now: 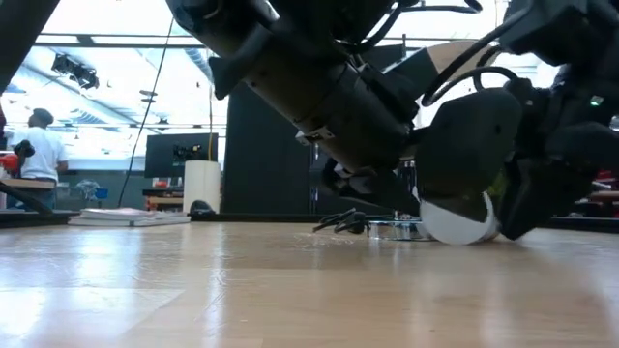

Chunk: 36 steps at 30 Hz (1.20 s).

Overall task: Screw lightbulb
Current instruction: Insert the white lightbulb into the silver lamp

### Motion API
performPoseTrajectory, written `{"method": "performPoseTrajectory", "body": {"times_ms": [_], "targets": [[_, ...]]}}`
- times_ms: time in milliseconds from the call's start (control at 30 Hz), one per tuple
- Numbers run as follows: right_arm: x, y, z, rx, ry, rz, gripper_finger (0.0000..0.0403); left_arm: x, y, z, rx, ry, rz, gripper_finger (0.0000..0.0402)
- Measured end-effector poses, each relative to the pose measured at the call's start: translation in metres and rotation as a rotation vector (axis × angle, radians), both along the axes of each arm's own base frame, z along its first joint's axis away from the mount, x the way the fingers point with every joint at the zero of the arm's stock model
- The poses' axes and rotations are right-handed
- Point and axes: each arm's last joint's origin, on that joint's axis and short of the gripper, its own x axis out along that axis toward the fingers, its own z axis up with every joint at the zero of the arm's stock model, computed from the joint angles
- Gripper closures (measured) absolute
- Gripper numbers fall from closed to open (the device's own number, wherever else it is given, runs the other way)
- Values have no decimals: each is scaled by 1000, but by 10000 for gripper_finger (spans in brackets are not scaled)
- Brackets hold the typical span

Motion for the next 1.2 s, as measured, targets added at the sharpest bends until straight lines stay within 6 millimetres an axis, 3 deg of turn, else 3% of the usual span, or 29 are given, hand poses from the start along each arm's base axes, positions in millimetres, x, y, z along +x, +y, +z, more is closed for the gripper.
{"method": "performPoseTrajectory", "body": {"times_ms": [167,300,967,1200], "targets": [[6,2,2,51,-38,57,263,2,5,1,34,15,-22,17],[7,3,2,62,-44,59,264,2,5,1,43,19,-27,5],[16,8,7,141,-130,133,264,14,25,-8,74,18,-114,22],[12,7,5,139,-89,111,263,12,25,-11,101,72,-125,63]]}}
